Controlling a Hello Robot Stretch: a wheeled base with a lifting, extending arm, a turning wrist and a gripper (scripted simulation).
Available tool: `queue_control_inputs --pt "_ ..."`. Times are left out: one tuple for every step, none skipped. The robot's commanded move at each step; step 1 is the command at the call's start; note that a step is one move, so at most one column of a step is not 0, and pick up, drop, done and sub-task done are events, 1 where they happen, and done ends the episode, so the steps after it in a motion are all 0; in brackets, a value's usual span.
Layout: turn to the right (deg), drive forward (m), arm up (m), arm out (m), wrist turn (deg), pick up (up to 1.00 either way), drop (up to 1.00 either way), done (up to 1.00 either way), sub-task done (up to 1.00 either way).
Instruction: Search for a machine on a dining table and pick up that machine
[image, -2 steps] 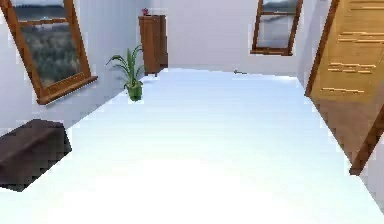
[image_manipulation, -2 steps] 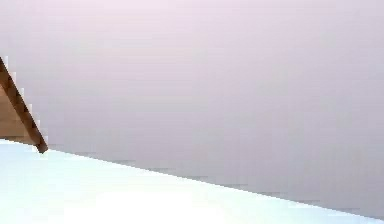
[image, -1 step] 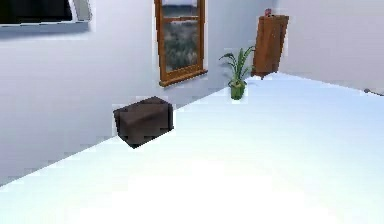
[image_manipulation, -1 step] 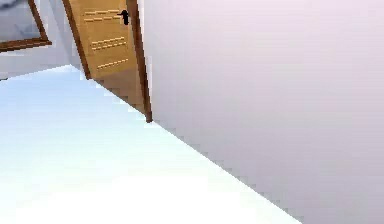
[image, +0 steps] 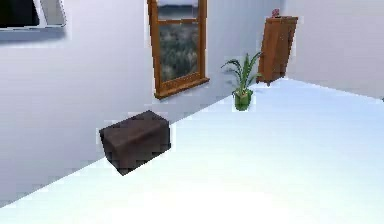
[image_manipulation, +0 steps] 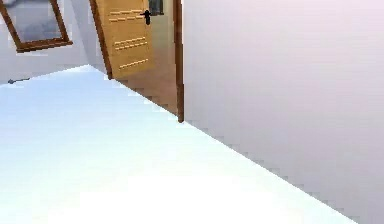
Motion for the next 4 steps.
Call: queue_control_inputs --pt "45.0 0.00 0.00 0.00 0.0 0.00 0.00 0.00 0.00" --pt "21.0 0.00 0.00 0.00 0.0 0.00 0.00 0.00 0.00" --pt "0.0 1.00 0.00 0.00 0.0 0.00 0.00 0.00 0.00" --pt "0.0 1.00 0.00 0.00 0.0 0.00 0.00 0.00 0.00"
